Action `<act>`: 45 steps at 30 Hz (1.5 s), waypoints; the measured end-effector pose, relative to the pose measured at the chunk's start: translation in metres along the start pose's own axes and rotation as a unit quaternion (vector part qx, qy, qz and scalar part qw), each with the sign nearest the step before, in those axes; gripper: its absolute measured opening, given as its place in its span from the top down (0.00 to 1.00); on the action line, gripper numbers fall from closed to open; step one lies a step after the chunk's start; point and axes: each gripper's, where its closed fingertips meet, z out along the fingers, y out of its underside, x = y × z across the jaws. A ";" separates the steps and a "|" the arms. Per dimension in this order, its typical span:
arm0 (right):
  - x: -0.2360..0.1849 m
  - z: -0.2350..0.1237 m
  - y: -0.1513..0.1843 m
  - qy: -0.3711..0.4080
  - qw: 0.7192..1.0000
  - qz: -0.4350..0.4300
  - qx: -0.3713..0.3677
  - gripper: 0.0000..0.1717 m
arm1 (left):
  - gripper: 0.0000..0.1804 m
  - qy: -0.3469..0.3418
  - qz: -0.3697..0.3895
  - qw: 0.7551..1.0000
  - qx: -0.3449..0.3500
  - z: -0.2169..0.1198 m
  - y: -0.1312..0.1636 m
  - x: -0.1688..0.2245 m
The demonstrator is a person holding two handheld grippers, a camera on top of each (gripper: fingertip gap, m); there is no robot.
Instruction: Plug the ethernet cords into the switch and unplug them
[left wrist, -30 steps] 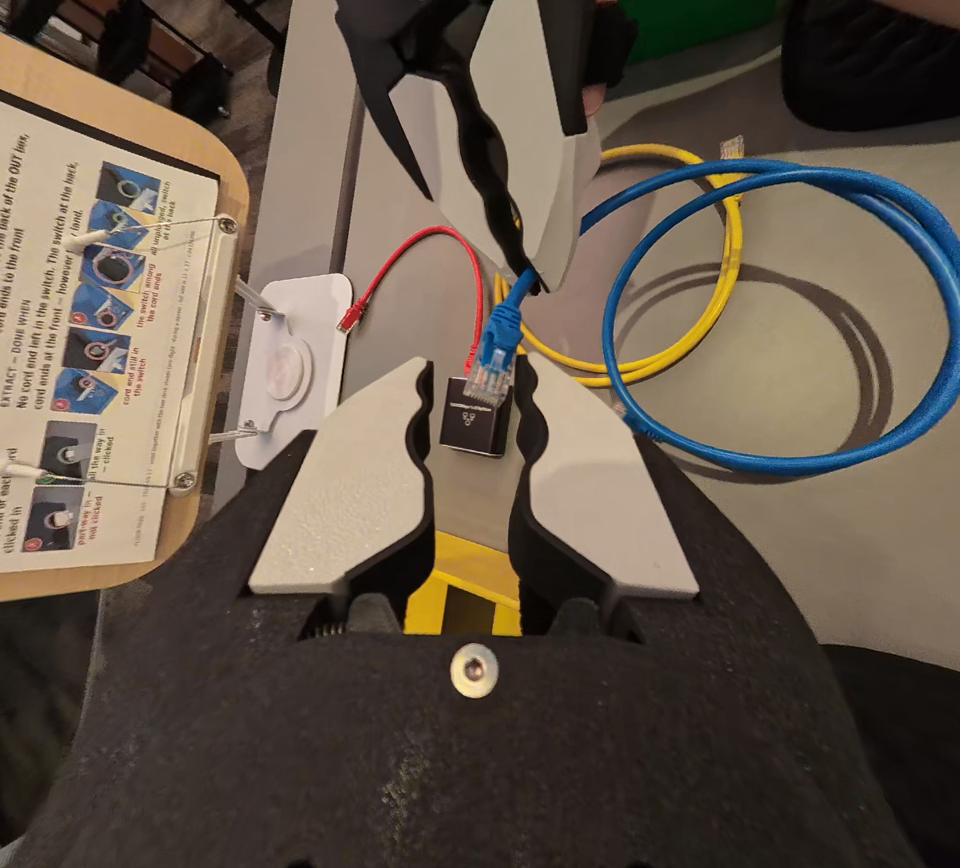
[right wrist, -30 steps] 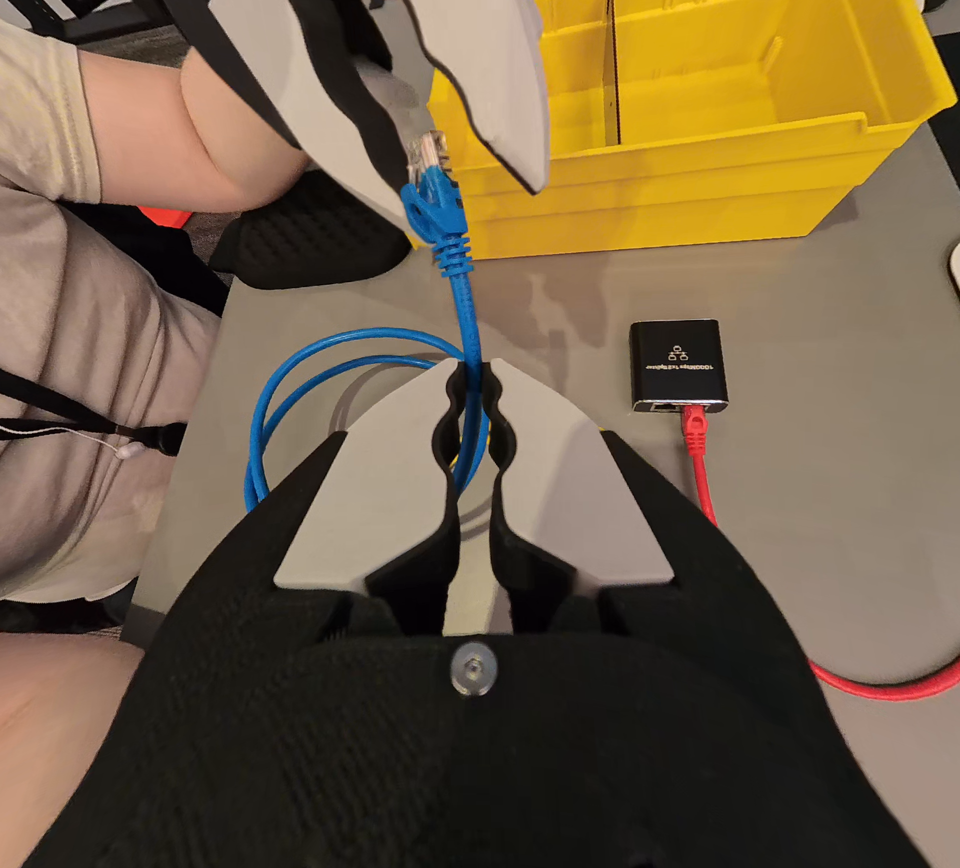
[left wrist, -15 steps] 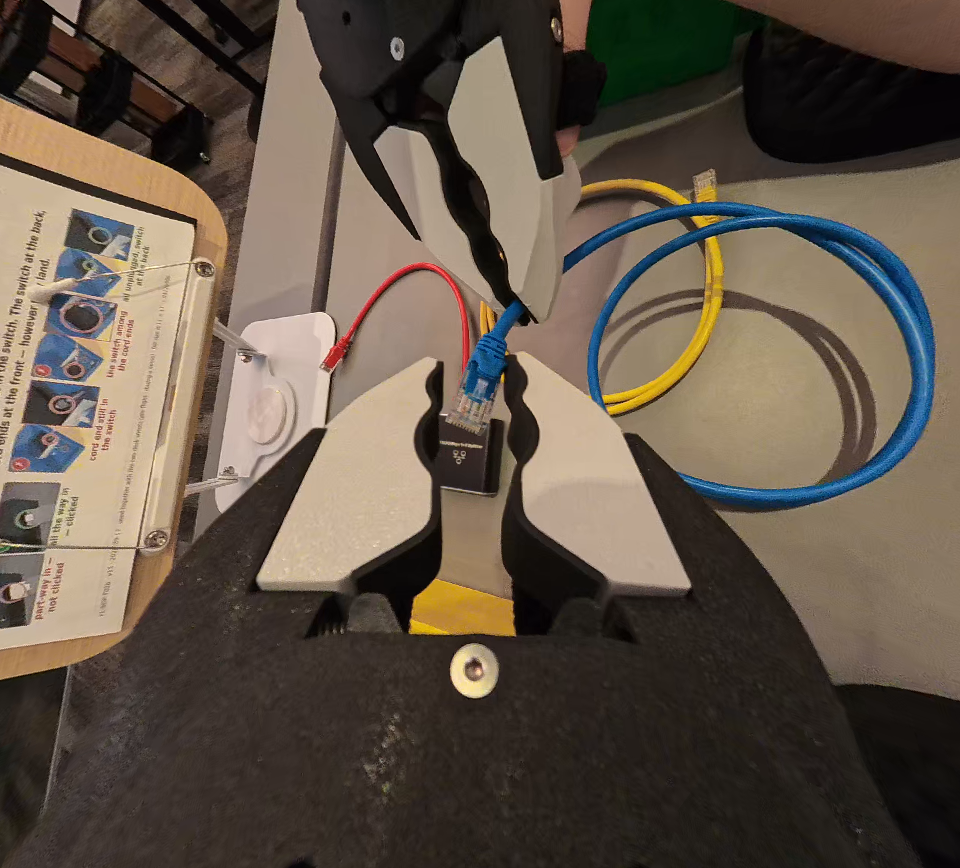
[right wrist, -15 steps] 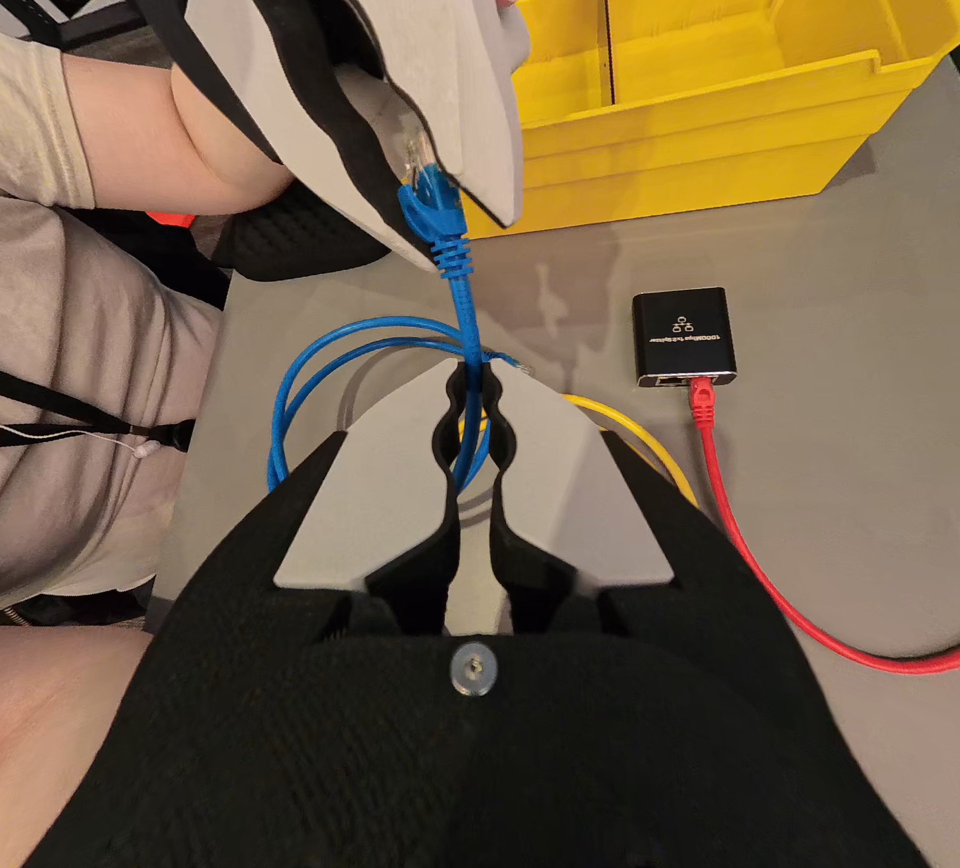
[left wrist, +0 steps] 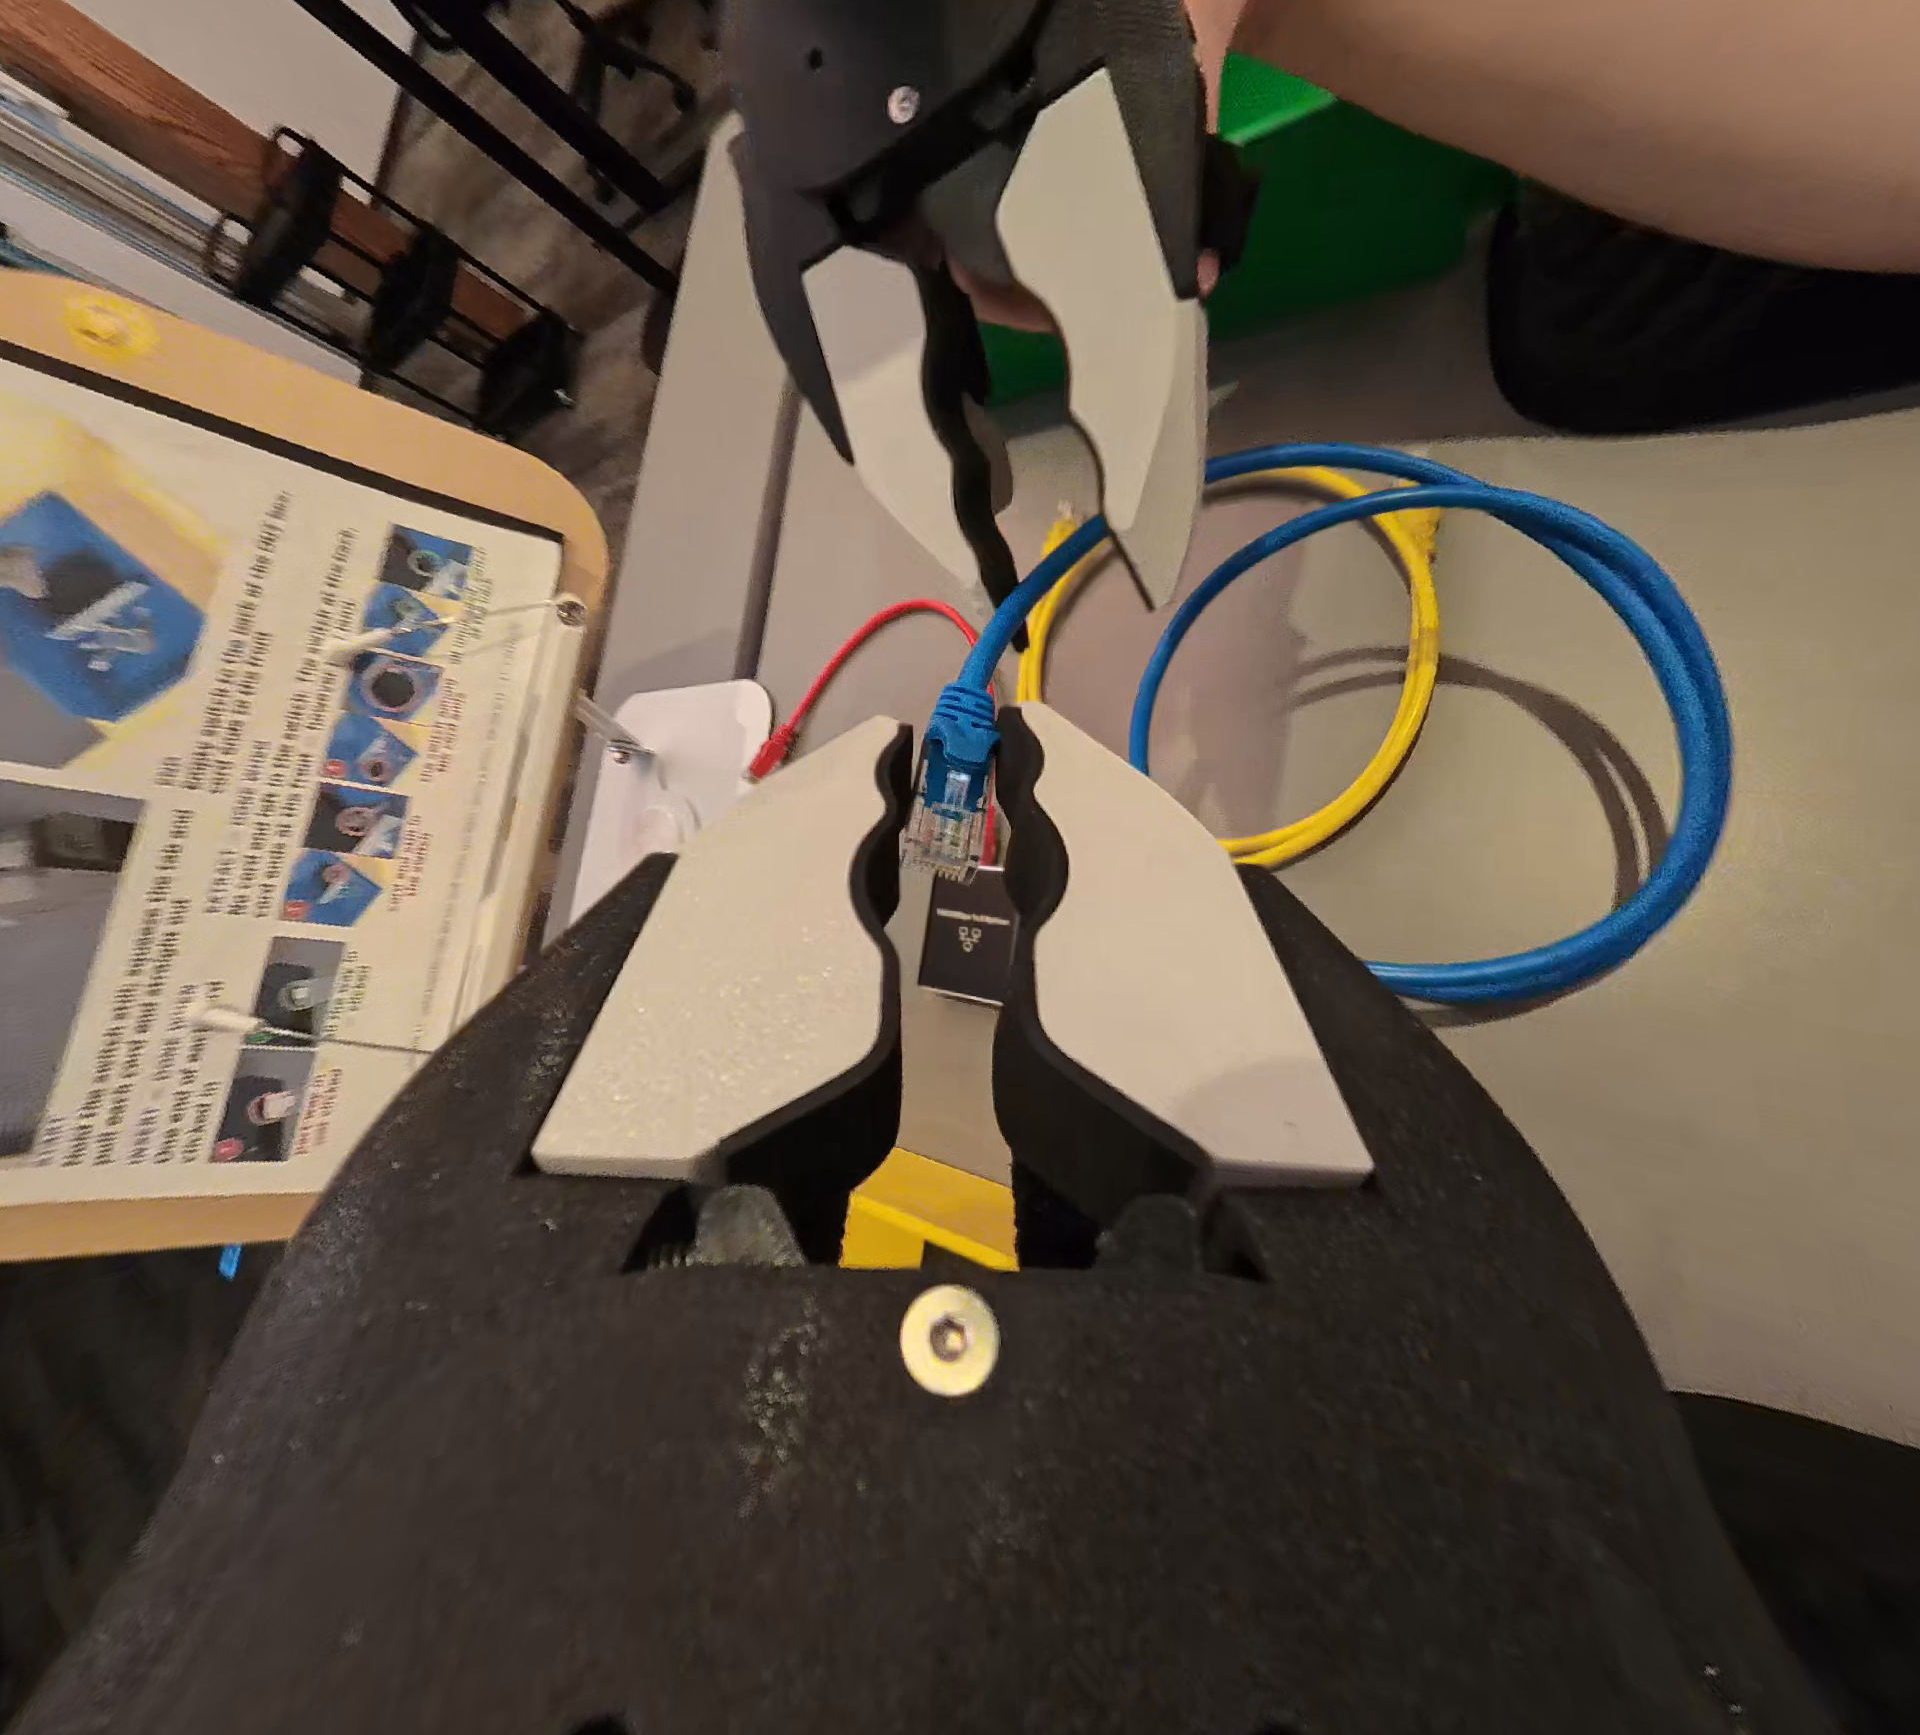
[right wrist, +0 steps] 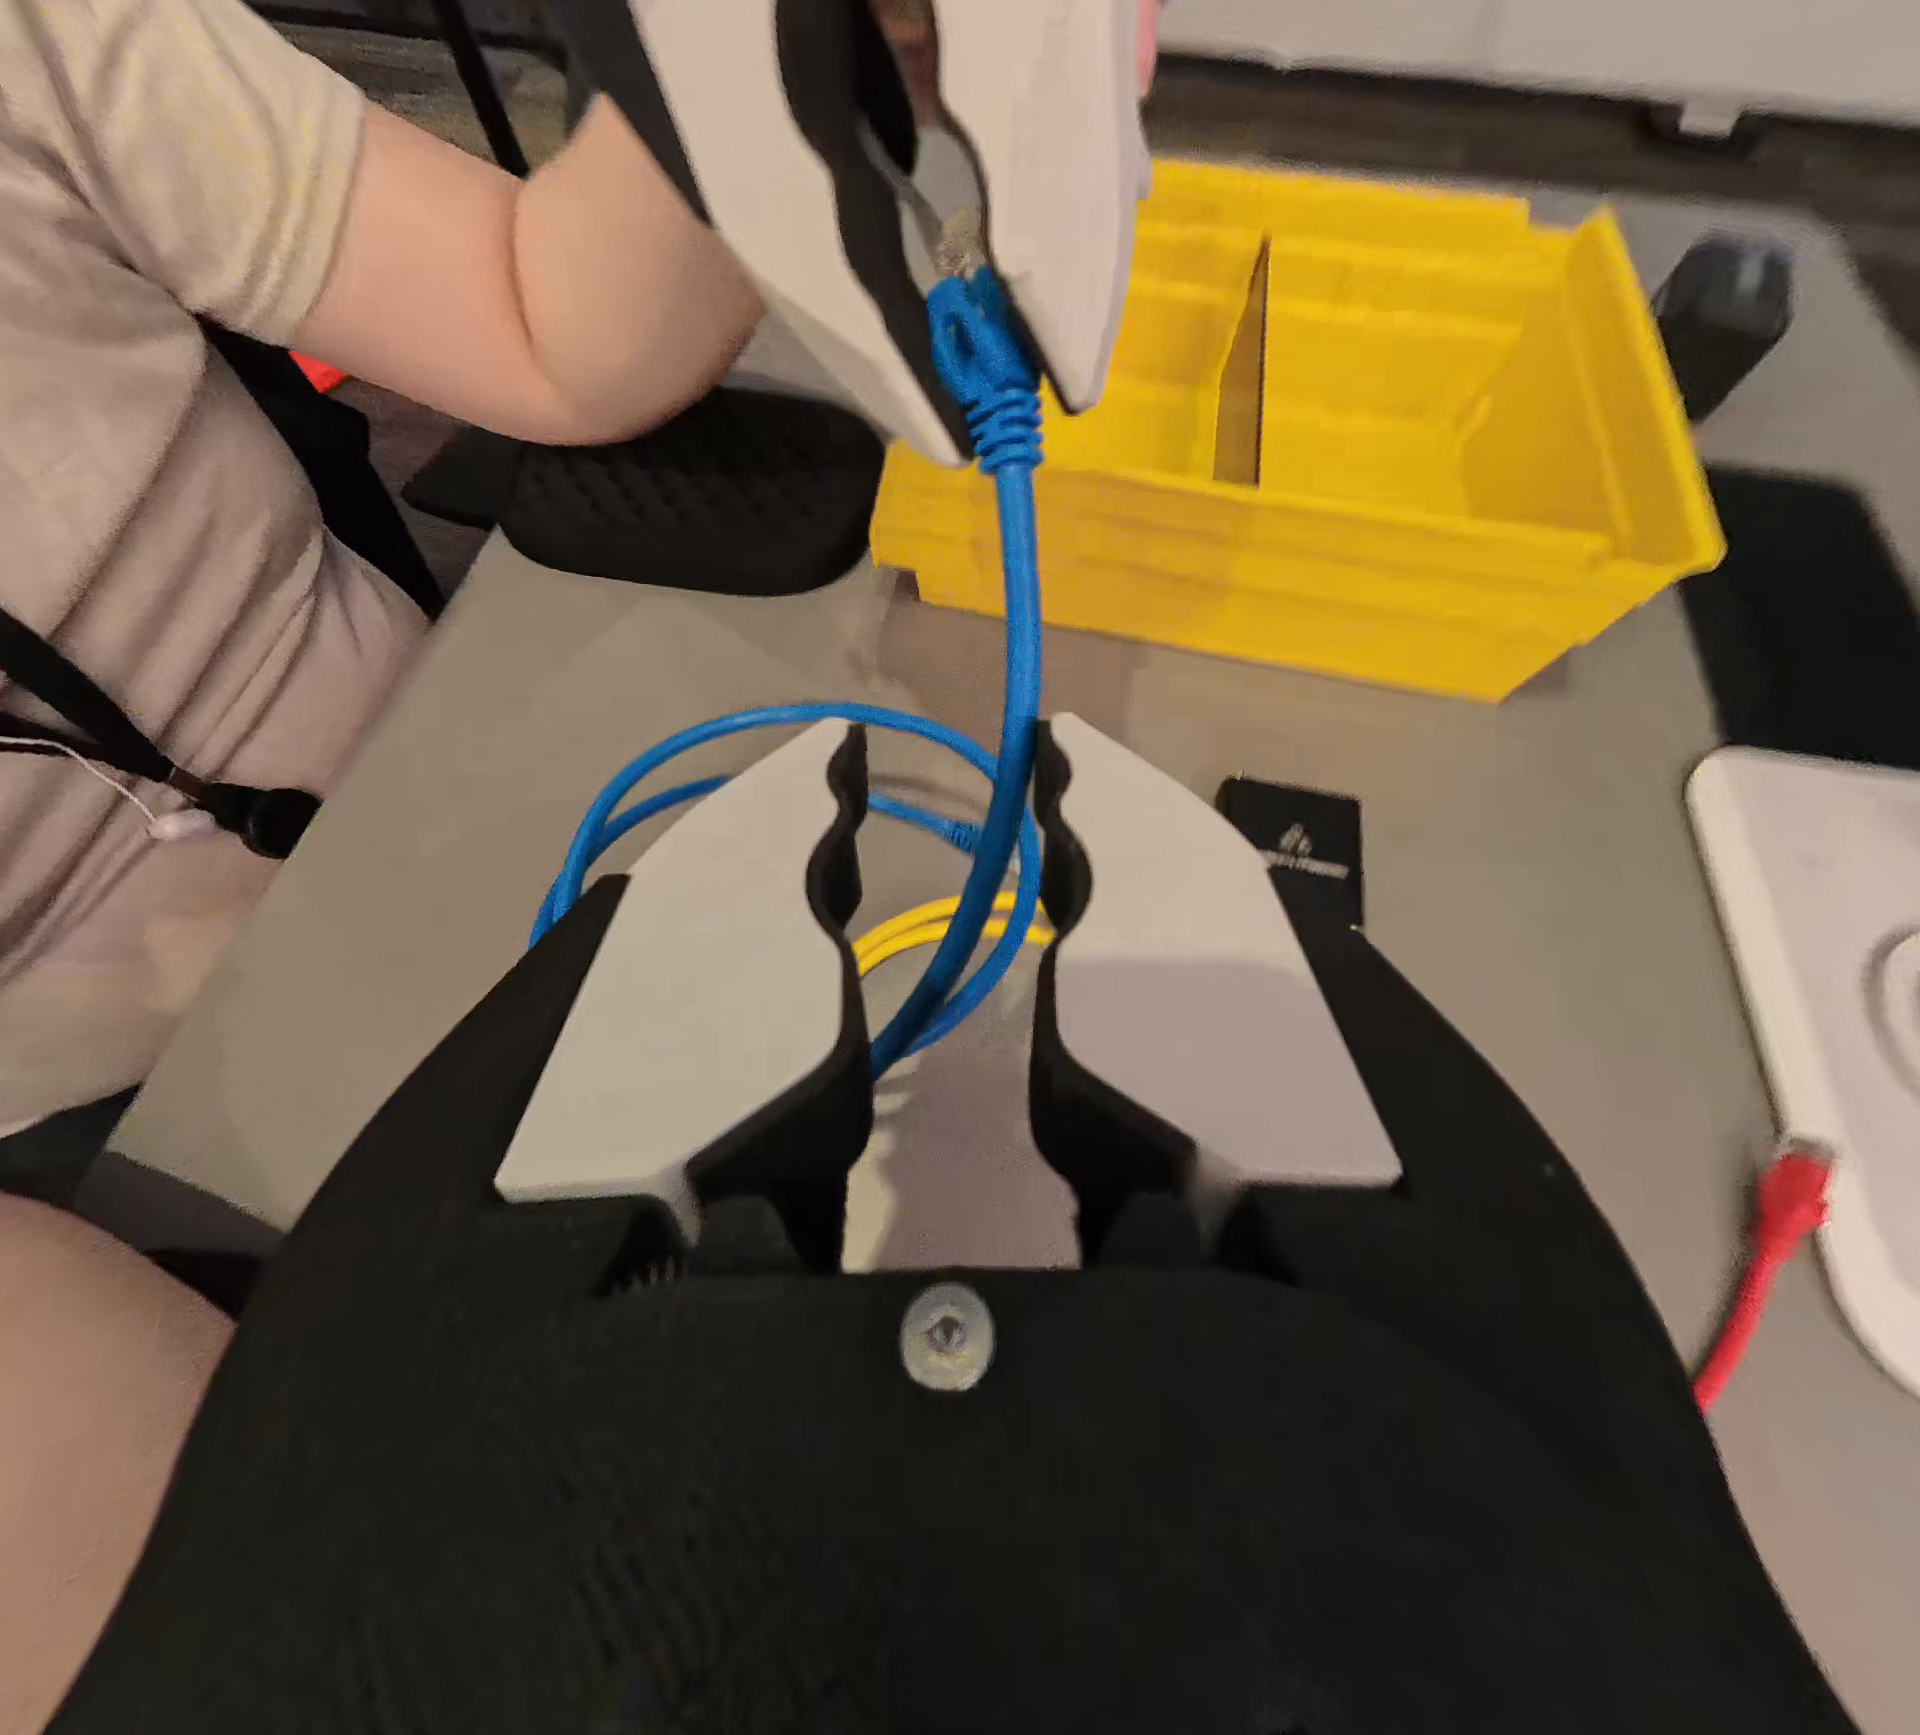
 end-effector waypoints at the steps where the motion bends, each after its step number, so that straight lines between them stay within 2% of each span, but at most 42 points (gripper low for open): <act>1: -0.004 -0.007 -0.008 0.001 0.999 -0.022 0.027 0.81 | 0.92 -0.005 -0.002 1.000 0.011 -0.008 -0.006 -0.001; 4: -0.015 -0.032 -0.043 -0.001 0.986 -0.074 0.151 0.79 | 0.92 -0.003 -0.015 0.998 0.056 -0.034 -0.020 -0.001; 6: -0.015 -0.055 -0.068 0.005 0.964 -0.087 0.253 0.80 | 0.92 -0.002 -0.027 0.996 0.082 -0.048 -0.026 -0.002; 8: 0.009 -0.082 -0.090 0.067 0.933 -0.054 0.351 0.82 | 0.92 0.009 -0.034 0.993 0.110 -0.060 -0.033 0.001; 9: 0.029 -0.090 -0.094 0.116 0.920 -0.021 0.375 0.85 | 0.92 0.017 -0.041 0.991 0.130 -0.066 -0.038 0.002; 11: 0.058 -0.084 -0.084 0.199 0.917 -0.009 0.346 0.83 | 0.92 0.037 -0.062 0.984 0.165 -0.077 -0.049 0.004; 14: 0.071 -0.043 -0.064 0.287 0.920 -0.126 0.234 0.78 | 0.92 0.039 -0.093 0.974 0.203 -0.087 -0.061 0.000; 17: 0.055 0.007 -0.074 0.272 0.913 -0.217 0.211 0.74 | 0.92 0.012 -0.148 0.963 0.224 -0.091 -0.063 -0.018; 20: 0.031 0.030 -0.099 0.211 0.917 -0.201 0.271 0.68 | 0.92 0.011 -0.198 0.951 0.237 -0.092 -0.055 -0.032; 23: 0.017 0.028 -0.114 0.160 0.917 -0.171 0.323 0.69 | 0.93 0.037 -0.223 0.944 0.240 -0.090 -0.047 -0.034; 26: 0.007 0.013 -0.123 0.109 0.912 -0.136 0.372 0.75 | 0.93 0.034 -0.239 0.944 0.224 -0.084 -0.038 -0.039; 30: 0.008 0.003 -0.127 0.104 0.908 -0.115 0.390 0.76 | 0.92 0.041 -0.250 0.946 0.202 -0.071 -0.030 -0.038; 34: 0.009 -0.008 -0.131 0.096 0.896 -0.096 0.422 0.85 | 0.93 0.043 -0.259 0.945 0.197 -0.063 -0.030 -0.038; 38: 0.015 -0.008 -0.127 0.116 0.902 -0.096 0.404 0.86 | 0.93 0.051 -0.259 0.946 0.186 -0.056 -0.029 -0.035; 45: 0.009 -0.006 -0.119 0.088 0.924 -0.104 0.358 0.92 | 0.92 0.071 -0.256 0.947 0.179 -0.050 -0.028 -0.029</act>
